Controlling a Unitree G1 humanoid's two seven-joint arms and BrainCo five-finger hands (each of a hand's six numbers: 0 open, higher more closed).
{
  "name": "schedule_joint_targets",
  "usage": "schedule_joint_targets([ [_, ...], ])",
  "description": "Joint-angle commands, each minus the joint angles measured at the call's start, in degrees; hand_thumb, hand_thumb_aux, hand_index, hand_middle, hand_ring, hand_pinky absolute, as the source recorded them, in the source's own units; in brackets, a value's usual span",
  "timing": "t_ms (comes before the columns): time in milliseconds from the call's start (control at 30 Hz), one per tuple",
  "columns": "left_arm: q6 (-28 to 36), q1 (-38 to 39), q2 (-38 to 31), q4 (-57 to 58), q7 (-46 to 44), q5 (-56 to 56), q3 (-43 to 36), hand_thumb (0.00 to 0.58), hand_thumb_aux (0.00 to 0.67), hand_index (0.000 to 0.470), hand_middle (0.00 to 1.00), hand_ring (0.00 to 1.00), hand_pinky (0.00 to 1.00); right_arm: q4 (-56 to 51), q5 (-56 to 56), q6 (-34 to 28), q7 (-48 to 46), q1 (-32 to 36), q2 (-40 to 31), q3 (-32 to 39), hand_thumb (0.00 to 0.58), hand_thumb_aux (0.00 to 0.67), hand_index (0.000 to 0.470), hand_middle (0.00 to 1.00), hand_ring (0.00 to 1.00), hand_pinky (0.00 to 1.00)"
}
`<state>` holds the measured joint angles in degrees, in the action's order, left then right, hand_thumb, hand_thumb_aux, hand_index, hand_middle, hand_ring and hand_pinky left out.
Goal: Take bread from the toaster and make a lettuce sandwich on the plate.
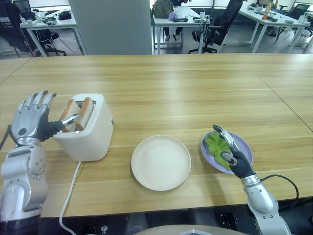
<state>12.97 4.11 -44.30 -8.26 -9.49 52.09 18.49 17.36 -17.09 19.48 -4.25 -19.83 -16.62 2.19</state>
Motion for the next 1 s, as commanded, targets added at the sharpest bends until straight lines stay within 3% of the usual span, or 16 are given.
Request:
schedule_joint_targets([
  [33,2.44,-2.98,-2.04,8.61,-3.22,2.21,-6.26,0.000,0.000,0.000,0.00,0.00,0.00,-0.95,-0.21,0.24,-0.30,0.06,-0.55,-0.37,0.000,0.000,0.000,0.00,0.00,0.00],
  [467,6.24,-8.86,-4.84,17.22,-2.27,1.63,-13.34,0.000,0.000,0.000,0.00,0.00,0.00,-1.37,0.20,0.44,-1.34,-0.26,-1.46,-0.11,0.000,0.000,0.000,0.00,0.00,0.00],
  [1000,6.02,-12.35,-4.06,12.58,3.88,-0.68,-14.51,0.000,0.000,0.000,0.00,0.00,0.00,-1.94,0.59,0.59,-2.84,0.53,-2.10,0.33,0.000,0.000,0.000,0.00,0.00,0.00],
])
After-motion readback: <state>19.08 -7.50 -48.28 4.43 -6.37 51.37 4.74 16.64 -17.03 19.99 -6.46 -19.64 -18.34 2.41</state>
